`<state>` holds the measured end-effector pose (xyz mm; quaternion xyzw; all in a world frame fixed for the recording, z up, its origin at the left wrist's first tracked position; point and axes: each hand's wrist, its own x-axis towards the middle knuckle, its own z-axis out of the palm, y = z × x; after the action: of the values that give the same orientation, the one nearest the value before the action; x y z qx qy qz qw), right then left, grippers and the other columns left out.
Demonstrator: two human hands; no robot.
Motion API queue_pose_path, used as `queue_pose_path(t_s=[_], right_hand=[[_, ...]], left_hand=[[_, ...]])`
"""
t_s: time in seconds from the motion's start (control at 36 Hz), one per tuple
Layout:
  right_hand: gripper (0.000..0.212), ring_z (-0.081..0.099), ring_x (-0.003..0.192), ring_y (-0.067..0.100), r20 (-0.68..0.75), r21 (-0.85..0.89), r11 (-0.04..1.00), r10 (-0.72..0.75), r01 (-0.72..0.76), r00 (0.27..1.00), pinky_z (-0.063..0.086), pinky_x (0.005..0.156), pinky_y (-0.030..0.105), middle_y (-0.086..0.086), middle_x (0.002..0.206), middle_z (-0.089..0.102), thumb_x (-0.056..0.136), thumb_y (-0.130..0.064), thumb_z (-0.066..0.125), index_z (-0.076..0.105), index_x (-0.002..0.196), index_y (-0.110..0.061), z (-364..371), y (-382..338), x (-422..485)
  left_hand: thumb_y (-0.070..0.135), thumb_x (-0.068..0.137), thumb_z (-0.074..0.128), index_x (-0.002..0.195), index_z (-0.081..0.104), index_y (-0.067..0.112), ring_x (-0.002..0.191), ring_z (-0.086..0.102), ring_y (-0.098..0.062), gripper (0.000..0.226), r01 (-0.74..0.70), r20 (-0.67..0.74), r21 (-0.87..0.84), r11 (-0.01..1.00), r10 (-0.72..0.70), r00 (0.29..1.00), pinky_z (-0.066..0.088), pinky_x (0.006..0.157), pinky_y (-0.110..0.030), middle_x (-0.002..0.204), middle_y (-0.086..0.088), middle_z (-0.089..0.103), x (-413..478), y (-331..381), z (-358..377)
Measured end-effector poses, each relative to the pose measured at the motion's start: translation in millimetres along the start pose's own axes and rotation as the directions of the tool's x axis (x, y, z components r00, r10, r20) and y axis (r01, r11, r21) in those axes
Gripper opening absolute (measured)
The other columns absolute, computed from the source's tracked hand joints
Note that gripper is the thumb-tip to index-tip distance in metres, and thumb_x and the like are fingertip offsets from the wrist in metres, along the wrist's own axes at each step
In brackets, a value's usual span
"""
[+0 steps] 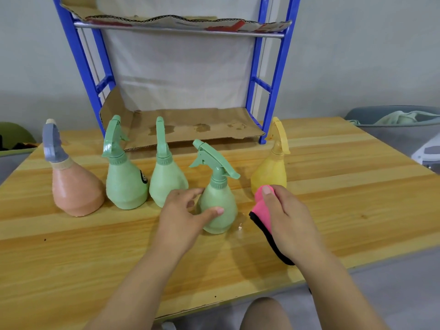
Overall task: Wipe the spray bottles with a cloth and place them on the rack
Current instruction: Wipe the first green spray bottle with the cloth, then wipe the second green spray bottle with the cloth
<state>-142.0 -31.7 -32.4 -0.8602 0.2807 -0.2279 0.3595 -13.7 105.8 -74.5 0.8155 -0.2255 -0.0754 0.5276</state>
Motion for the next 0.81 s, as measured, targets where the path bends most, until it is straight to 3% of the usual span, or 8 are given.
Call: queue_pose_path(t_s=[0.17, 0.28, 0.42, 0.53, 0.67, 0.81], right_hand=[[0.037, 0.057, 0.082, 0.011, -0.012, -0.007, 1.0, -0.01, 0.01, 1.0, 0.046, 0.076, 0.031, -0.002, 0.087, 0.063, 0.099, -0.041, 0.03, 0.059, 0.097, -0.019, -4.3, 0.6, 1.8], [0.036, 0.057, 0.083, 0.013, -0.018, -0.012, 1.0, -0.016, 0.015, 1.0, 0.046, 0.076, 0.033, -0.002, 0.087, 0.062, 0.099, -0.04, 0.031, 0.059, 0.096, -0.018, -6.7, 2.7, 4.7], [0.033, 0.055, 0.079, 0.011, -0.014, -0.033, 0.999, -0.028, 0.027, 1.0, 0.044, 0.07, 0.028, -0.004, 0.084, 0.061, 0.1, -0.039, 0.031, 0.058, 0.093, -0.021, -9.8, 6.2, 6.8], [0.033, 0.054, 0.078, 0.011, -0.014, -0.059, 0.998, -0.037, 0.036, 0.999, 0.043, 0.067, 0.028, -0.005, 0.083, 0.059, 0.1, -0.04, 0.03, 0.058, 0.092, -0.022, -10.4, 8.9, 8.3], [0.034, 0.055, 0.077, 0.011, -0.024, -0.069, 0.997, -0.031, 0.029, 0.999, 0.045, 0.069, 0.031, -0.004, 0.085, 0.06, 0.099, -0.04, 0.03, 0.058, 0.093, -0.022, -12.2, 10.3, 8.8], [0.03, 0.055, 0.077, 0.008, -0.018, -0.091, 0.995, -0.039, 0.037, 0.999, 0.042, 0.064, 0.025, -0.006, 0.086, 0.059, 0.099, -0.041, 0.032, 0.057, 0.095, -0.025, -12.0, 11.0, 9.0]], left_hand=[[0.036, 0.072, 0.079, 0.128, 0.053, 0.022, 0.103, 0.056, -0.007, 0.063, -0.044, 0.012, 0.072, 0.996, 0.043, 0.999, 0.048, 0.092, -0.026, 0.112, 0.009, 0.059, 14.7, 8.7, 5.8], [0.034, 0.078, 0.074, 0.122, 0.057, 0.02, 0.107, 0.058, -0.009, 0.049, -0.11, 0.049, 0.167, 0.98, 0.103, 0.993, 0.049, 0.093, -0.027, 0.111, 0.008, 0.062, 26.0, 12.7, 12.5], [0.036, 0.083, 0.068, 0.13, 0.056, 0.02, 0.102, 0.058, -0.012, 0.051, -0.179, 0.07, 0.266, 0.947, 0.167, 0.984, 0.05, 0.094, -0.032, 0.118, 0.001, 0.058, 40.9, 13.5, 19.9], [0.038, 0.086, 0.064, 0.132, 0.054, 0.022, 0.102, 0.056, -0.012, 0.049, -0.193, 0.107, 0.326, 0.925, 0.166, 0.98, 0.045, 0.09, -0.024, 0.12, 0.0, 0.058, 51.7, 17.2, 27.5], [0.034, 0.088, 0.063, 0.131, 0.055, 0.018, 0.108, 0.058, -0.015, 0.046, -0.192, 0.12, 0.342, 0.92, 0.16, 0.98, 0.047, 0.094, -0.028, 0.122, -0.001, 0.062, 56.7, 24.3, 34.0], [0.028, 0.087, 0.066, 0.13, 0.054, 0.022, 0.106, 0.06, -0.015, 0.045, -0.139, 0.165, 0.326, 0.935, 0.089, 0.982, 0.048, 0.089, -0.028, 0.126, 0.002, 0.06, 53.9, 24.7, 27.7]])
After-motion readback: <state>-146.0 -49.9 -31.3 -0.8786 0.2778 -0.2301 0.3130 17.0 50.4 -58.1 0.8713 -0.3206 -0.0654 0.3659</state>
